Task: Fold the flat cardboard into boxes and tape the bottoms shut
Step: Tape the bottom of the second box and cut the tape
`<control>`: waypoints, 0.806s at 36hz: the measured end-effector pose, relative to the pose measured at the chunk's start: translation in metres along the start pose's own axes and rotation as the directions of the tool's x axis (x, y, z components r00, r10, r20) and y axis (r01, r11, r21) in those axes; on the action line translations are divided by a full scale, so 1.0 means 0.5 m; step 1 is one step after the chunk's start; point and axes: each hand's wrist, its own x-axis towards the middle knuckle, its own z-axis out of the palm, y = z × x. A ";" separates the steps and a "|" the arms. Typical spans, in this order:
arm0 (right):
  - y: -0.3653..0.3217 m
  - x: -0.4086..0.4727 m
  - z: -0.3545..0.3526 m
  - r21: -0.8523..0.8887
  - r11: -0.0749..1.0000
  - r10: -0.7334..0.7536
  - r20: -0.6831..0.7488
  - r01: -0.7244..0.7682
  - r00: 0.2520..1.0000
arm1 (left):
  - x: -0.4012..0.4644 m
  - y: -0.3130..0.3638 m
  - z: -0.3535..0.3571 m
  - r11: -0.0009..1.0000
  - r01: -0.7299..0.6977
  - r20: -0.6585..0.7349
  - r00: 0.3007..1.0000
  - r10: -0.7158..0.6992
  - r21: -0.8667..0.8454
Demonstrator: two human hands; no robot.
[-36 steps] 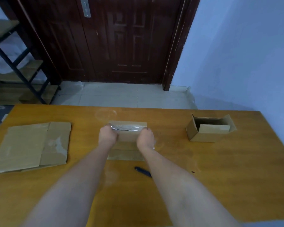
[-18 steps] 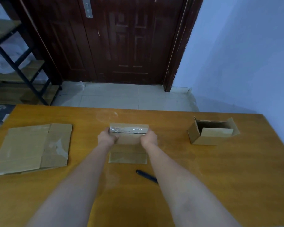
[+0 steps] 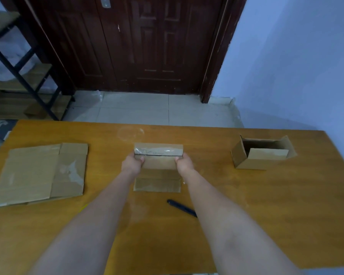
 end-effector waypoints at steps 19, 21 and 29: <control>-0.022 -0.033 -0.009 0.154 0.969 0.176 0.124 -0.194 0.977 | 0.005 0.003 -0.017 0.978 0.130 0.173 0.980 -0.101 -0.163; -0.024 -0.030 -0.009 0.158 0.971 0.165 0.111 -0.181 0.980 | 0.012 0.005 -0.015 0.973 0.147 0.134 0.983 -0.124 -0.177; -0.027 -0.017 0.003 0.035 0.988 0.149 0.017 -0.149 0.989 | 0.035 0.004 0.003 0.994 0.086 -0.044 0.996 -0.084 0.065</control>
